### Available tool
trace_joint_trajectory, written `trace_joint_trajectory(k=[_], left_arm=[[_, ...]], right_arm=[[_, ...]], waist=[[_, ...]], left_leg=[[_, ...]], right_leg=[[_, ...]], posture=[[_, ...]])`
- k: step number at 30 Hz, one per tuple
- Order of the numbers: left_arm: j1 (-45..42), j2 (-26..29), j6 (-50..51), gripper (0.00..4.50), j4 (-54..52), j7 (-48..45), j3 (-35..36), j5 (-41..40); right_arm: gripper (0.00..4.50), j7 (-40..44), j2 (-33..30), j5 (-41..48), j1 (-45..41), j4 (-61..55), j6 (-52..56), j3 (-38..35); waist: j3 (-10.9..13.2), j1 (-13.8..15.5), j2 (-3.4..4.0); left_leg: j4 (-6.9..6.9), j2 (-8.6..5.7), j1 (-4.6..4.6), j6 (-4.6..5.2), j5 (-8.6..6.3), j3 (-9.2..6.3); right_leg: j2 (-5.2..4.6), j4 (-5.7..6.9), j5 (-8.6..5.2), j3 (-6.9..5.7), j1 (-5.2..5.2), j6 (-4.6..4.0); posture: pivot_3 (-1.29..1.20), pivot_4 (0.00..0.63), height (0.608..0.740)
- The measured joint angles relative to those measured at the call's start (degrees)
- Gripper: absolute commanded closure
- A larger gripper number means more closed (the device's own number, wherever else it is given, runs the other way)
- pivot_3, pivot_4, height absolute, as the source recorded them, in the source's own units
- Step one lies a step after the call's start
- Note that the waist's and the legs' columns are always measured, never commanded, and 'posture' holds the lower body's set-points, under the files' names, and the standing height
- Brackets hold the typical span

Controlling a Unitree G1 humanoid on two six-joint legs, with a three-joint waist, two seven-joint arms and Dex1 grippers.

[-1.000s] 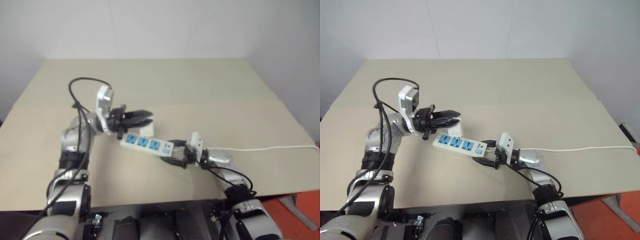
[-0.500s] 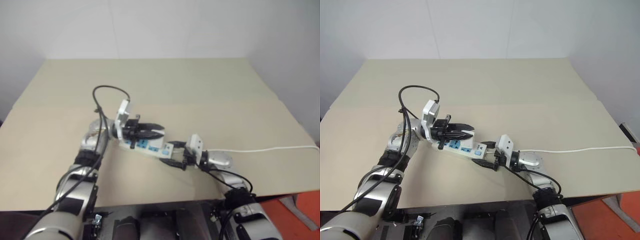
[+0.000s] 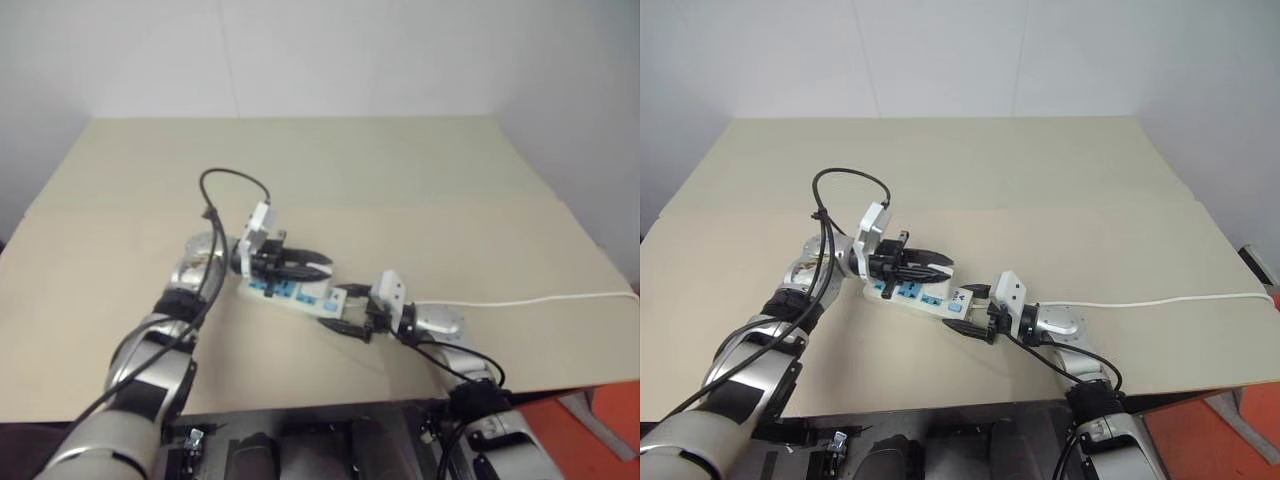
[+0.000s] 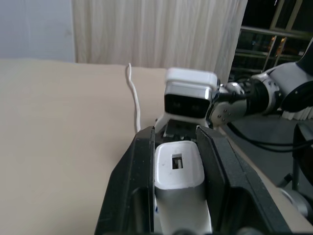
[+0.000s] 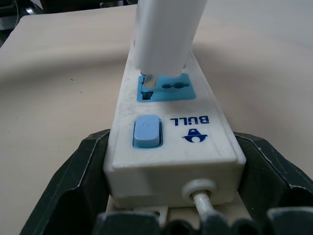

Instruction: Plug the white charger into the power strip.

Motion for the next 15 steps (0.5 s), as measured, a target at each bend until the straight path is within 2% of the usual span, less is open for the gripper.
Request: trace_joint_trajectory(k=[15], left_arm=[[-1.33, 0.0, -2.06, 3.5, 4.75, -0.2, -2.14, -1.89]], right_arm=[[1.06, -0.94, -0.14, -0.01, 0.83, -1.74, 1.42, 0.18]], waist=[[0.0, 0.1, 0.0]], left_leg=[[0.0, 0.0, -0.01, 0.0, 0.0, -0.01]], right_leg=[[0.0, -0.02, -0.01, 0.0, 0.01, 0.01]], posture=[[0.0, 0.15, 0.74]])
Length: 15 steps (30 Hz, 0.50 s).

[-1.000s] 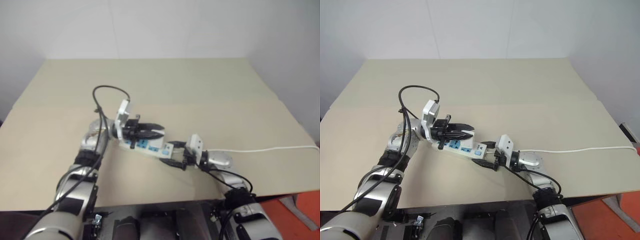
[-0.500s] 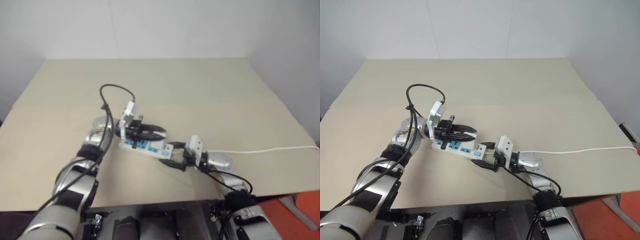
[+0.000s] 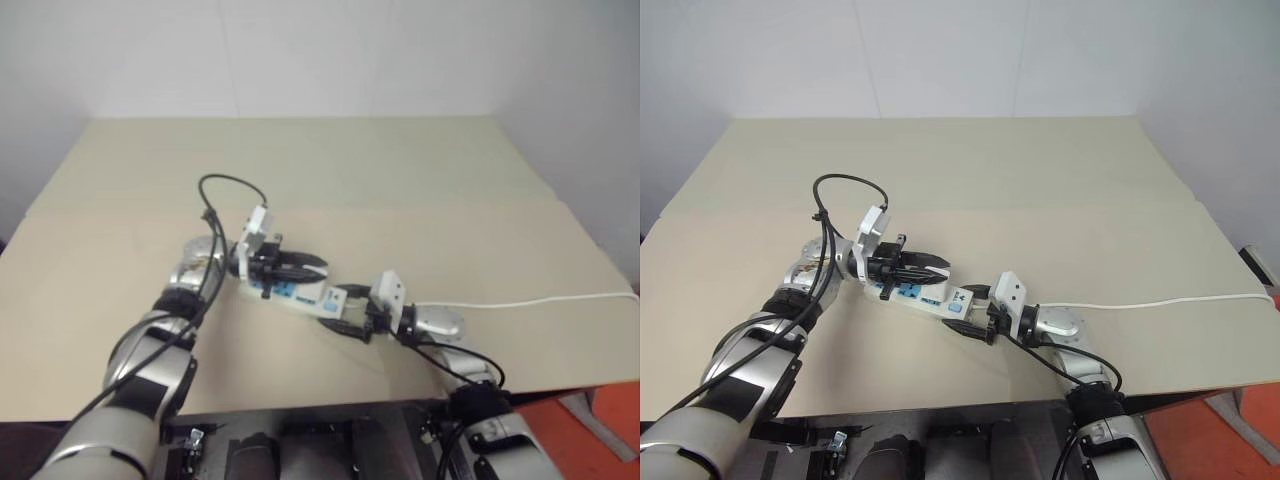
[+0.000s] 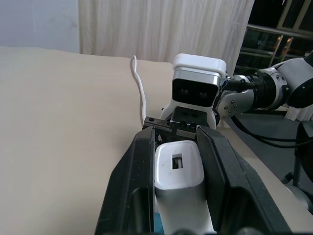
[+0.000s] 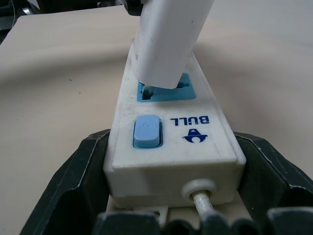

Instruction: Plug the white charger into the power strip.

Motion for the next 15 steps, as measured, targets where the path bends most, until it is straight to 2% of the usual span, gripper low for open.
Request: trace_joint_trajectory(k=[15], left_arm=[[-3.22, -0.32, -2.19, 3.5, 3.89, -0.01, -5.48, -2.13]], right_arm=[[1.06, -1.92, -0.88, 0.12, 2.32, -3.85, 2.8, -0.01]], waist=[[-0.06, 0.66, 0.01]], left_leg=[[0.0, -0.02, 0.02, 0.0, 0.0, 0.0]], right_leg=[[-0.01, -0.02, -0.01, 0.0, 0.05, 0.01]], posture=[[0.0, 0.15, 0.74]])
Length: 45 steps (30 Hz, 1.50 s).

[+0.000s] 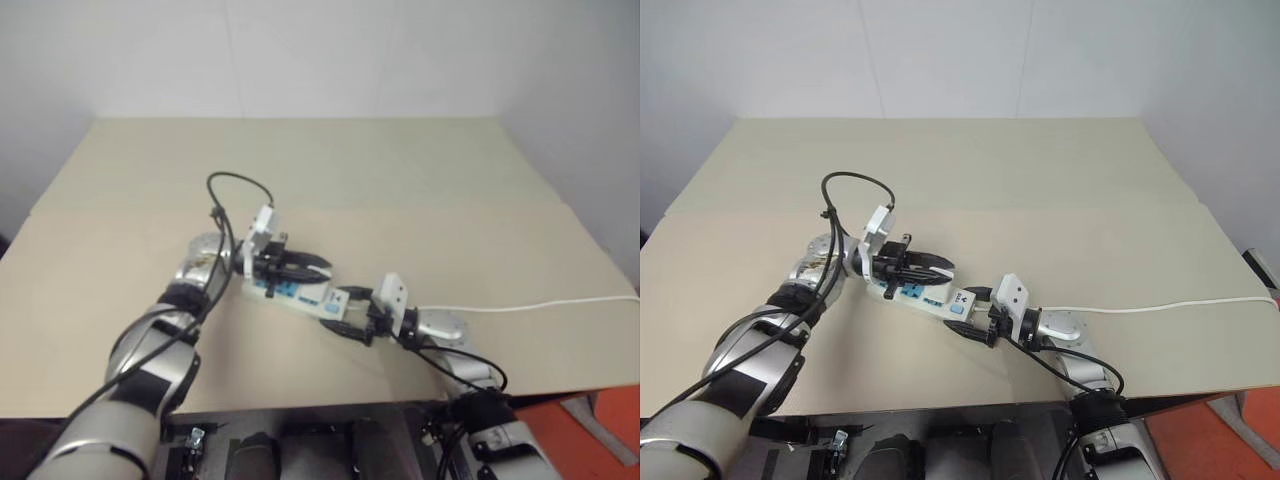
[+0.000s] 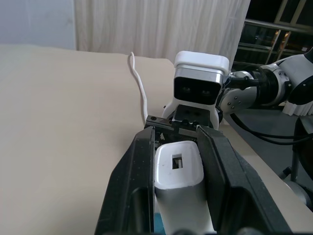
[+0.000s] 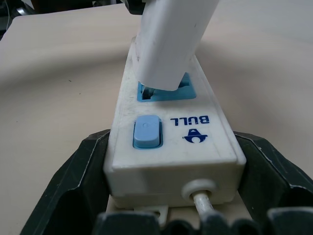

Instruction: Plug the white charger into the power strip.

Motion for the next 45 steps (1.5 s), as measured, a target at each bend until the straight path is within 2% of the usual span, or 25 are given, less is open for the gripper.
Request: trace_joint_trajectory(k=[17, 45], left_arm=[[-1.76, 0.52, 0.01, 3.5, 1.07, 0.0, -3.7, -0.95], [-4.35, -1.71, 2.27, 3.5, 7.63, -0.01, -1.28, 2.99]], right_arm=[[1.06, -0.27, 0.41, -0.06, 0.26, -0.69, 0.77, 0.0], [1.06, -2.15, 1.41, -0.1, 1.4, -0.66, 0.92, 0.0]], waist=[[-0.07, 0.23, 0.01], [-0.87, 0.38, -0.06]], left_leg=[[-0.01, 0.0, 0.03, 0.01, 0.0, 0.0], [-0.01, 0.0, 0.12, 0.02, -0.01, -0.01]], right_leg=[[0.01, -0.01, -0.01, 0.01, 0.01, -0.01], [0.03, 0.01, -0.14, 0.02, 0.08, 0.15]], posture=[[0.0, 0.15, 0.74], [0.0, 0.15, 0.74]])
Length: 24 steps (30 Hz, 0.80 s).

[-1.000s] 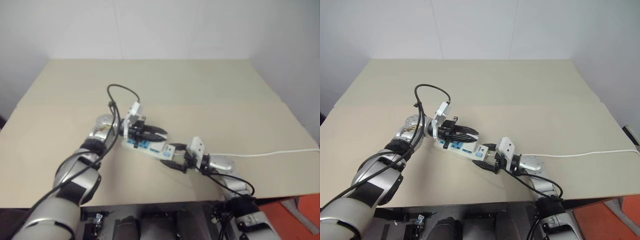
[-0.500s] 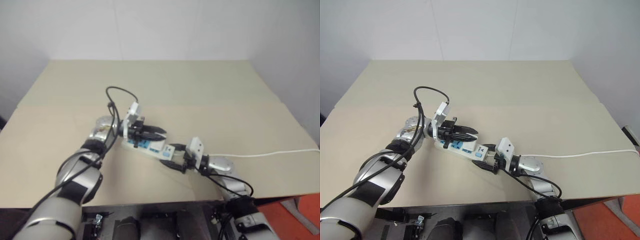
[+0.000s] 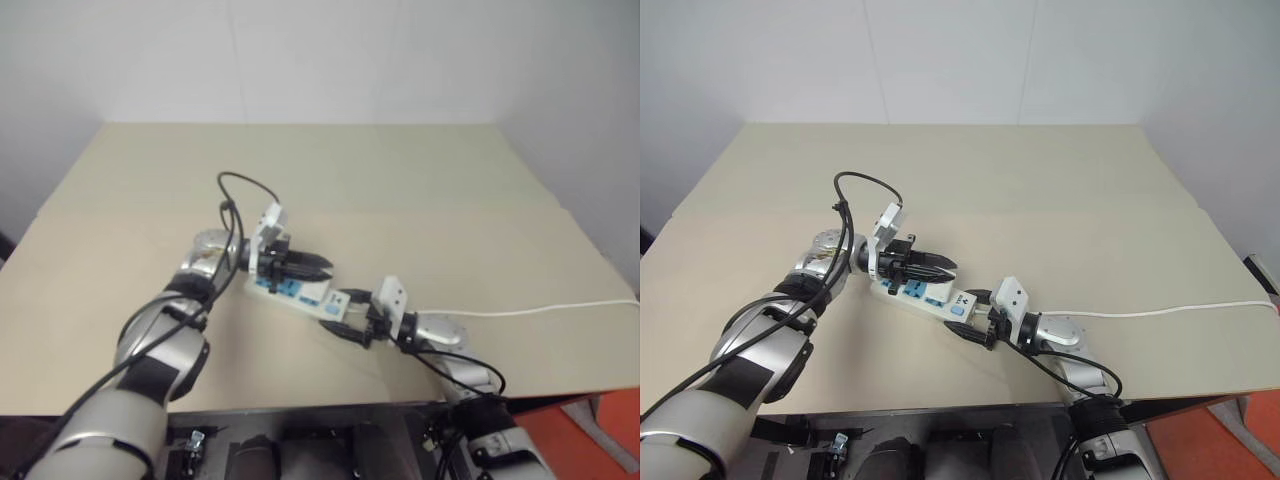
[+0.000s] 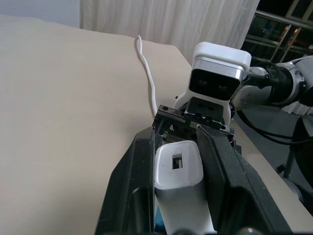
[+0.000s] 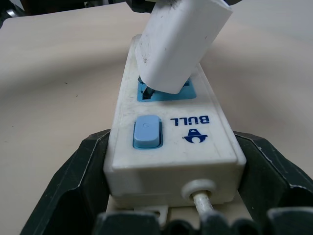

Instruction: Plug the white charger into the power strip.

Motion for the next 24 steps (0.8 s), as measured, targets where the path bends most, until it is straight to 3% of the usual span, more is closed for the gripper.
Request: trace_joint_trajectory(k=[18, 24], left_arm=[[9.65, 7.68, -8.26, 3.5, -13.42, 0.0, -5.29, -10.25], [12.44, 10.04, -10.03, 3.5, -16.68, 0.0, -7.83, -12.61]], right_arm=[[1.06, 0.74, 0.46, -0.07, 1.02, -1.47, -0.48, 1.93], [1.06, 3.25, -1.04, 2.28, 1.12, -3.25, 3.86, 2.37]], waist=[[-0.09, -1.04, 0.0], [-0.1, -0.94, -0.01]], left_leg=[[-0.09, 0.05, 0.02, 0.06, -0.04, -0.01], [-0.08, 0.05, 0.02, 0.08, -0.05, -0.01]], right_leg=[[0.03, 0.0, -0.03, 0.01, -0.04, -0.12], [0.03, 0.0, -0.04, 0.0, -0.04, -0.13]], posture=[[0.0, 0.15, 0.74], [0.0, 0.15, 0.74]])
